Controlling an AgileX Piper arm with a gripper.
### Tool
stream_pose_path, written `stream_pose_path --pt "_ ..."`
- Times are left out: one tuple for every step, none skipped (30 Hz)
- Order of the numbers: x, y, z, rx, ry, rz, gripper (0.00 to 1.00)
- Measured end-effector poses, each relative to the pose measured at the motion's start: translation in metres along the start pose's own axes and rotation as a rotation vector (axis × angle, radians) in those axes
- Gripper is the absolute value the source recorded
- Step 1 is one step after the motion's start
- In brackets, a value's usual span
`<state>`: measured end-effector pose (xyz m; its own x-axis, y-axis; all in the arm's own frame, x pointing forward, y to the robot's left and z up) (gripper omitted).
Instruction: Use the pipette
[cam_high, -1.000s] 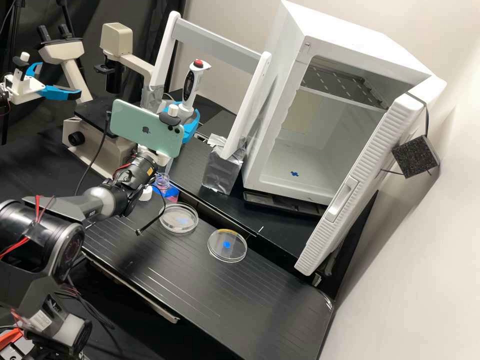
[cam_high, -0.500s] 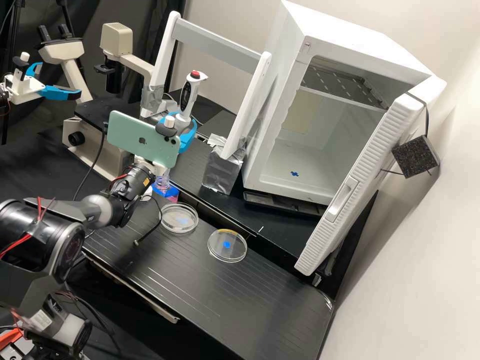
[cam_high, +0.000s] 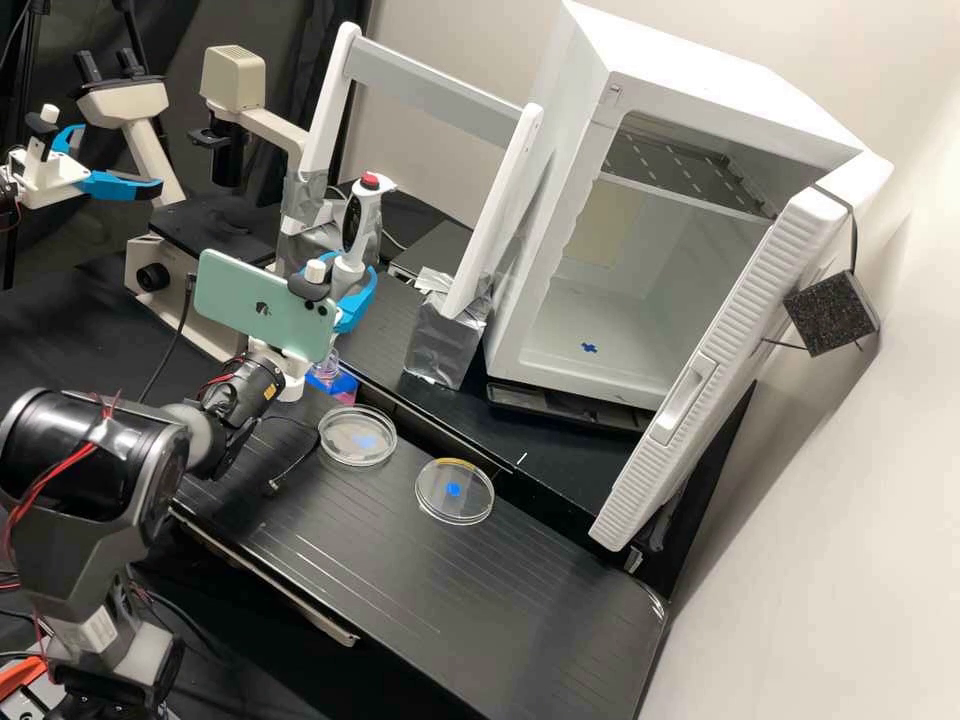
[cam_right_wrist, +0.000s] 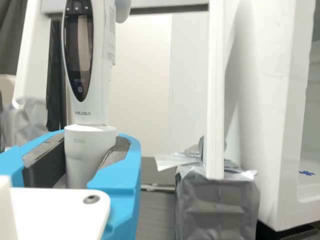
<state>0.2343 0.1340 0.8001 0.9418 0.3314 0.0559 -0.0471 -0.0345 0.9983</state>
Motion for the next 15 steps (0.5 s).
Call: stream_pose_path --pt "-0.001 -0.003 0.0 -0.012 -0.003 -0.008 0.0" --pt "-0.001 -0.004 0.0 -0.021 -0.003 -0.009 0.0" --pt "-0.001 -0.007 0.002 -0.027 -0.009 -0.017 0.0" --pt "-0.001 -0.008 0.001 -0.033 -0.009 -0.02 0.0" --pt "-0.001 -0.01 0.001 -0.04 -0.011 -0.025 0.0" --pt "0.0 -0.012 0.002 -0.041 -0.014 -0.029 0.0" --pt "0.0 -0.013 0.003 -0.043 -0.019 -0.032 0.0" --pt "0.0 -0.015 0.003 -0.048 -0.02 -0.036 0.0" --pt "0.0 -0.017 0.005 -0.05 -0.028 -0.04 0.0" --pt "0.001 -0.018 0.006 -0.053 -0.033 -0.04 0.0" --pt "0.001 -0.019 0.006 -0.053 -0.037 -0.042 0.0" --pt "0.001 -0.02 0.007 -0.053 -0.041 -0.044 0.0" --pt "0.001 -0.021 0.009 -0.054 -0.047 -0.048 0.0" --pt "0.002 -0.022 0.009 -0.053 -0.052 -0.047 0.0" --pt "0.002 -0.022 0.009 -0.052 -0.054 -0.046 0.0"
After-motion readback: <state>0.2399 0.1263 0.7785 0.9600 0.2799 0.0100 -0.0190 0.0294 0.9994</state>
